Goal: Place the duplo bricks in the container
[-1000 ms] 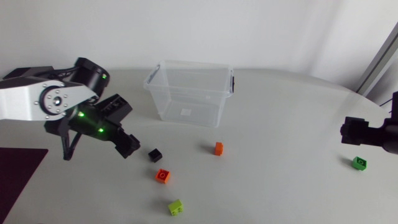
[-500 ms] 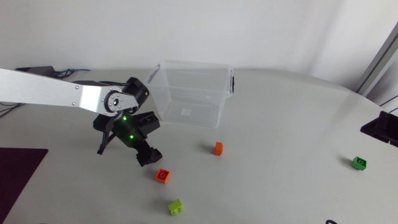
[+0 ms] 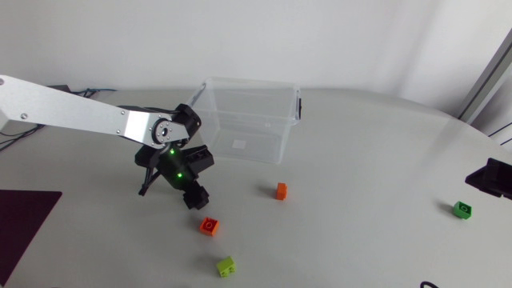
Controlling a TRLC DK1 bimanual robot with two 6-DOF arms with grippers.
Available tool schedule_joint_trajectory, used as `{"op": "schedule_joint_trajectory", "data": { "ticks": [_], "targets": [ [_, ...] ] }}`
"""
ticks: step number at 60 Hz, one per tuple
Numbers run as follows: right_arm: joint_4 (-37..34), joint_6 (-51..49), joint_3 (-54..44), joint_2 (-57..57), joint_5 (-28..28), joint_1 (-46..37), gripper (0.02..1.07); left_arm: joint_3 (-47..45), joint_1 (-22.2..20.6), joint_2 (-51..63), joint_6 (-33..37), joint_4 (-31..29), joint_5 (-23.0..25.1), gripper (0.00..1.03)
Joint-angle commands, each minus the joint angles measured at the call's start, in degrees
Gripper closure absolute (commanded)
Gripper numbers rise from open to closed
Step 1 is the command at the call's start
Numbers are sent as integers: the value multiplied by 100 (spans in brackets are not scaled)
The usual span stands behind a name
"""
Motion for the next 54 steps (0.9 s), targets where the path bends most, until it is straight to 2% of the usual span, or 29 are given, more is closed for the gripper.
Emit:
{"op": "schedule_joint_trajectory", "data": {
  "ticks": [1, 13, 30, 41, 54],
  "targets": [
    [-52, -120, -205, 34, -54, -66, 12, 122, 40, 186, 108, -53, 81, 53],
    [27, 38, -178, 219, -54, -268, 15, 25, 23, 212, 161, -176, 90, 66],
    [194, 257, -249, 878, 430, -391, 15, -45, 23, -500, 249, -176, 397, 67],
    [695, 222, -249, 1581, 983, -417, 15, 253, 31, -974, 46, -185, 512, 67],
    [1082, 407, 121, 2583, 1704, -373, 17, 798, 163, -1264, -270, -229, 978, 67]
  ]
}}
